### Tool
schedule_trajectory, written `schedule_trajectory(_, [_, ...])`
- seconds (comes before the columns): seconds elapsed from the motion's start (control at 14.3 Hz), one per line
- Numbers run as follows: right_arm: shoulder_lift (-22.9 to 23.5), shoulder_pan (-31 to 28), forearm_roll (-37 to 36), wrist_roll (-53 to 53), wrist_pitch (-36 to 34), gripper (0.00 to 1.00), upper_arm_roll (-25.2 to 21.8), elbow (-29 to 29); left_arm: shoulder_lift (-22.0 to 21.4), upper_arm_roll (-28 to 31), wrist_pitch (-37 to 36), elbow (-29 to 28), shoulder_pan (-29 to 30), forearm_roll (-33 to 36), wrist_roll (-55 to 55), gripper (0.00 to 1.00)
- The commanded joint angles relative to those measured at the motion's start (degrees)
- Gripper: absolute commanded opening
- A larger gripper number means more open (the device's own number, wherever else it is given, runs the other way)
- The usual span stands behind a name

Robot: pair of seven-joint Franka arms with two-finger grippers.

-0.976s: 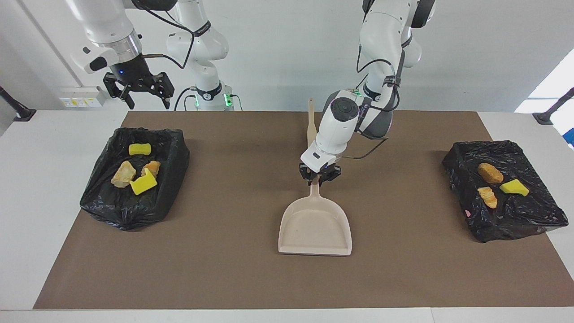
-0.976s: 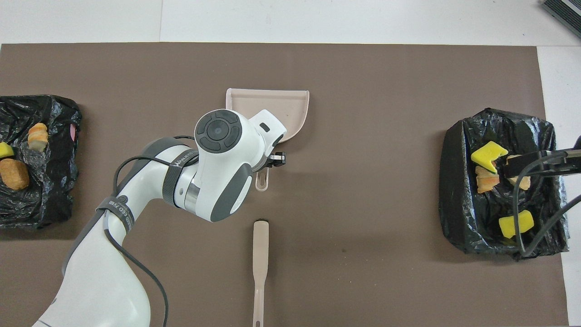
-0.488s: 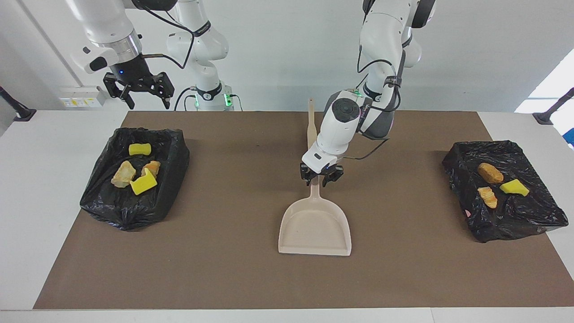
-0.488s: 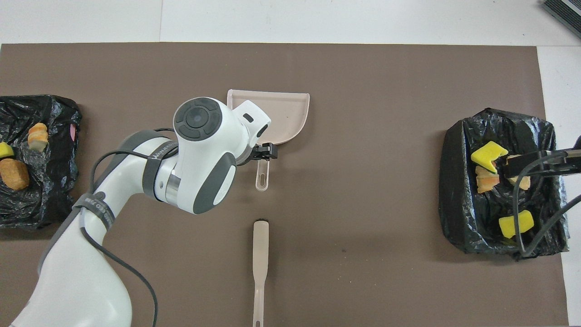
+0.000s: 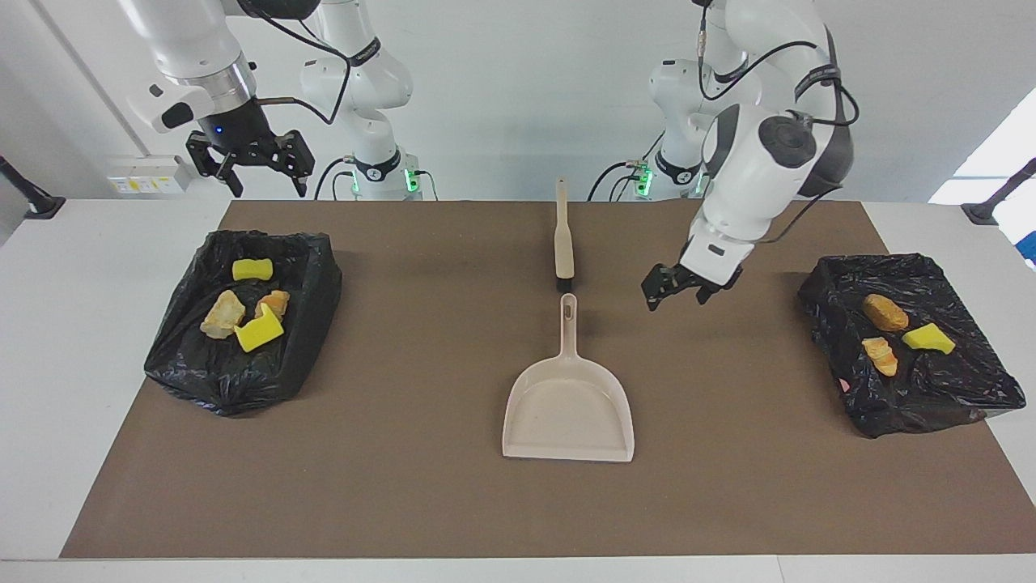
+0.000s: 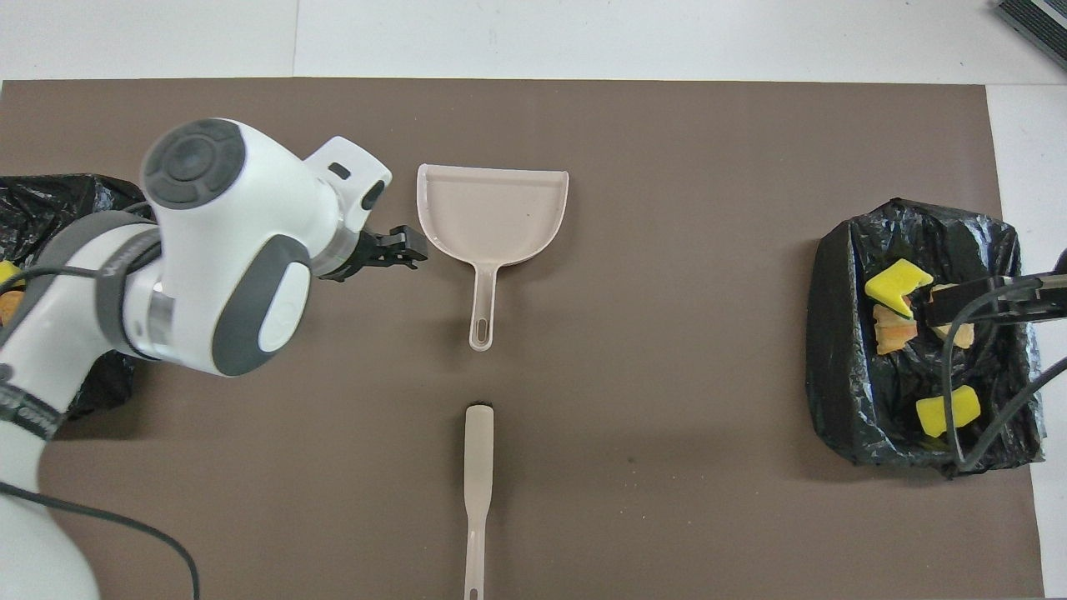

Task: Sweep and dump trash in bin

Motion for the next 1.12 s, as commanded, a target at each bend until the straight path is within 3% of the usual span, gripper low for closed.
schedule_trajectory(0.0, [-1.1, -0.5, 1.0, 0.7, 0.1, 1.0, 0.2, -1.2, -3.9, -0.6, -3.9, -1.2, 3.7, 1.0, 2.9, 1.0])
schedule_trajectory(0.21, [-1.1, -0.4, 1.0, 0.7, 0.1, 1.0, 0.2, -1.2, -7.2, -0.5, -9.5, -1.0, 7.8, 1.2, 15.2, 1.0])
schedule_trajectory(0.63, [-1.1, -0.4, 1.0, 0.7, 0.1, 1.0, 0.2, -1.2, -12.9, -0.5, -14.4, 1.3, 12.4, 4.0, 25.1, 1.0])
schedule_trajectory(0.84, [-1.1, -0.5, 1.0, 0.7, 0.1, 1.0, 0.2, -1.2, -12.5, -0.5, -17.3, 6.3, 14.1, 4.7, 25.2, 1.0])
schedule_trajectory(1.05, [-1.1, -0.5, 1.0, 0.7, 0.1, 1.0, 0.2, -1.2, -11.7, -0.5, -18.2, 7.3, 14.1, 6.7, 25.3, 1.0])
